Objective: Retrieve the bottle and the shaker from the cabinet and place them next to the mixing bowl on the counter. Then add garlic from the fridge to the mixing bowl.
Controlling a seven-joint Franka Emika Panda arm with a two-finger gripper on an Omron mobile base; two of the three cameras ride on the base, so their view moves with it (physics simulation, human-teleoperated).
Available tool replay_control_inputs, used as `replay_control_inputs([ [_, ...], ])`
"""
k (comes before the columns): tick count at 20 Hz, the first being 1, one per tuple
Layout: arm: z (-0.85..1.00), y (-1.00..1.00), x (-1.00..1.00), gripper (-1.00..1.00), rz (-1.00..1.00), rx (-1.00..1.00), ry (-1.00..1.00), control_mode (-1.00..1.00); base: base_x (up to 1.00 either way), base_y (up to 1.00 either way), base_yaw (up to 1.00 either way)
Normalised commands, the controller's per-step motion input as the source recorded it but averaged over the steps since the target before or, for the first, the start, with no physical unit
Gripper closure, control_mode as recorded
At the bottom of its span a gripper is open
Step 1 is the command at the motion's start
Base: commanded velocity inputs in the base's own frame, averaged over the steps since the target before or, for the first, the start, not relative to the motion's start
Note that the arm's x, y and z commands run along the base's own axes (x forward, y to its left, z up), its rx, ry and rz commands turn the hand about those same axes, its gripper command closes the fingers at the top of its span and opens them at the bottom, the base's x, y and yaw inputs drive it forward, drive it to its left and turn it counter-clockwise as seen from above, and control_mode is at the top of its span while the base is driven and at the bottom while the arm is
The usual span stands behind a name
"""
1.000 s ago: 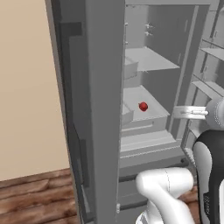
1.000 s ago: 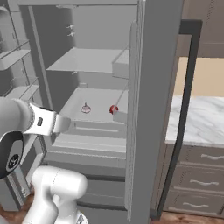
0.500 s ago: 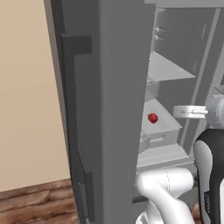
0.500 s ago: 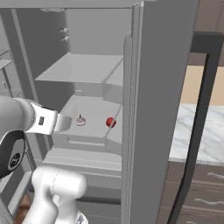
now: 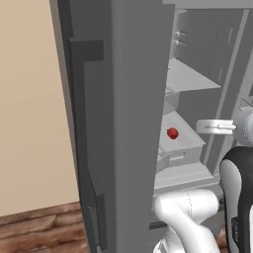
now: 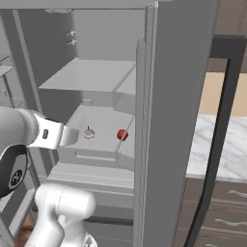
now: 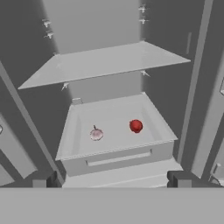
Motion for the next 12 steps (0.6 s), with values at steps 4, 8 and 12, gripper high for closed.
replay_control_inputs([
  [4, 0.00, 0.00, 0.00, -1.00, 0.00, 0.00, 0.00, 1.00, 0.02, 0.00, 0.00],
  [8, 0.22, 0.22, 0.83, -1.00, -0.05, -0.05, 0.41, -1.00, 0.00, 0.00, 0.00],
  [12, 0.24, 0.06, 0.81, -1.00, -0.01, -0.06, 0.48, -1.00, 0.00, 0.00, 0.00],
])
